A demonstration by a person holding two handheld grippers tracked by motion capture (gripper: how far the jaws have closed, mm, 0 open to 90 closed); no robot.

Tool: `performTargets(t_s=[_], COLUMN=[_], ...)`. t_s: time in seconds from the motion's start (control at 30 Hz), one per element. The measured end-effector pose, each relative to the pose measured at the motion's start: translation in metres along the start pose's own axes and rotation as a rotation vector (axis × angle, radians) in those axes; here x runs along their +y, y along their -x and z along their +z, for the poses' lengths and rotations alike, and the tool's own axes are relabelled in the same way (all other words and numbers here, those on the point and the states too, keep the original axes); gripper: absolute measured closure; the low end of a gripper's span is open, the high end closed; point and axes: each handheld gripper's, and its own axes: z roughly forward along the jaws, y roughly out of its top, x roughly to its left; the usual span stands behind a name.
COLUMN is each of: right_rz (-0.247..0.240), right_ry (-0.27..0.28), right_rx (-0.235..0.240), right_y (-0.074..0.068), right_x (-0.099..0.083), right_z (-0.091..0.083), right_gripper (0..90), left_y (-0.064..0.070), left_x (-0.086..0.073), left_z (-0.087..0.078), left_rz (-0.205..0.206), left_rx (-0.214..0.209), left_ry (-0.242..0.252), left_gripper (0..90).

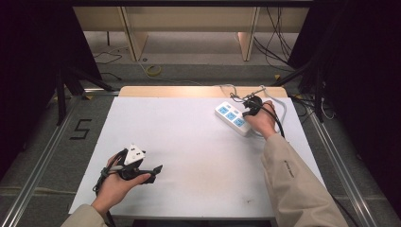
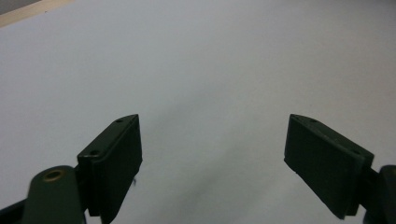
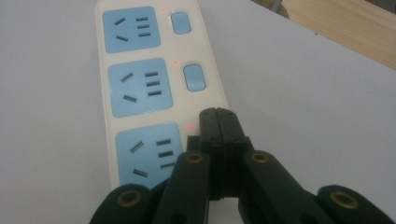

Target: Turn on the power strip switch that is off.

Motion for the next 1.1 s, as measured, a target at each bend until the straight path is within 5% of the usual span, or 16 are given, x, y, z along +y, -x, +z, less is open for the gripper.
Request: performTargets(t_s=[1.1], right_rz=[0.03], right_ry=[0.017], right_rx=[0.008], right_y=[0.0012], right_x=[-0.0033], right_z=[0.0005], right_gripper=[90.0], left_y=[0.0003], left_x=[0.0001], left_z=[-0.0001], left_rz=[-0.001], left_rx=[-0.001], left_ry=[0.002], left_gripper=[18.9])
